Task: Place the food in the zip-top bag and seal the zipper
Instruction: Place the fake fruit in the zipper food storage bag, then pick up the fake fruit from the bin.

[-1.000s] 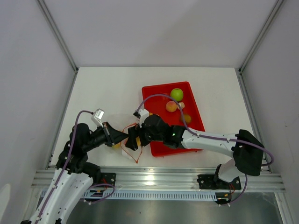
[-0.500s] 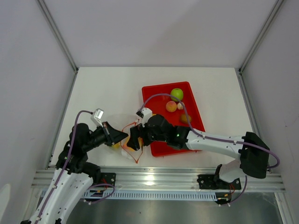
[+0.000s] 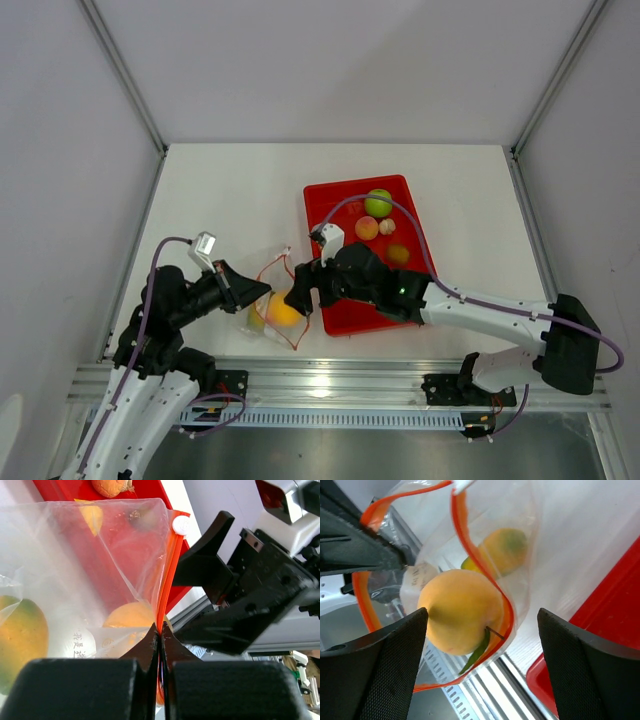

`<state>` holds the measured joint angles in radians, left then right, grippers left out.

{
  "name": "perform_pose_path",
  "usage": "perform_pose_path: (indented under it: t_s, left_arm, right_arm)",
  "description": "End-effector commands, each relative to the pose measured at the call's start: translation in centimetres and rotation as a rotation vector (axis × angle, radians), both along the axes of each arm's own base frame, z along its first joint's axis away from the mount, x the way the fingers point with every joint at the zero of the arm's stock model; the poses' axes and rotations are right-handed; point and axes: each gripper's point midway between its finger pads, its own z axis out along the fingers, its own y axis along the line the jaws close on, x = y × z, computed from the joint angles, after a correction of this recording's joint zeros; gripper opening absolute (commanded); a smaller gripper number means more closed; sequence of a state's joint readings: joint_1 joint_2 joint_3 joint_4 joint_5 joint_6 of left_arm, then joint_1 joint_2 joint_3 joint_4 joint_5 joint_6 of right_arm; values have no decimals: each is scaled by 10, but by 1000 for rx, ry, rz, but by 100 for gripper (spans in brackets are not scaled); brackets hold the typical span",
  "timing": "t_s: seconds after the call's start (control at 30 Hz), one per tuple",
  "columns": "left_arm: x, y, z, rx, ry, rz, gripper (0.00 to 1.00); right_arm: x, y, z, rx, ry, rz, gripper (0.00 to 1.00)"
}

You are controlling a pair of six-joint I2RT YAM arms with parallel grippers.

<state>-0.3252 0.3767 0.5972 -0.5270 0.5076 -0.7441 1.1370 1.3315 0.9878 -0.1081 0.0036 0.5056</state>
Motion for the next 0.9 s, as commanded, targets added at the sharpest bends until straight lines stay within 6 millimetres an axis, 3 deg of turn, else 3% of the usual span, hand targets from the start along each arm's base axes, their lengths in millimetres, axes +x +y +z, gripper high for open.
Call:
perform_pose_path:
  t_s: [0.0,0.13,0.33,0.47,0.5,0.63,0.87]
  left_arm:
    - [-2,-3,15,-31,-30,-17,1]
    - [-3,-4,14,-34,-26,-22,1]
    - [-3,-5,17,-45,-28,-29,1]
    - [-3,-4,17,-30,-31,-25,0]
    - [-3,-3,17,-25,-32,-22,1]
    - [0,1,17,-7,-43,8,1]
    - [6,2,2,14,-16,22,0]
  right_arm:
    - [19,-5,8,5,-29,-46,89]
    - [27,2,11,18,-27,-32,83]
    - [32,19,7,15,-19,2,65]
    - [33,24,6,4,-15,15,36]
    - [33,23,8,7,-19,14,35]
    - [37,15,20,5,-49,-3,35]
    - [36,1,49,32,-96,29,63]
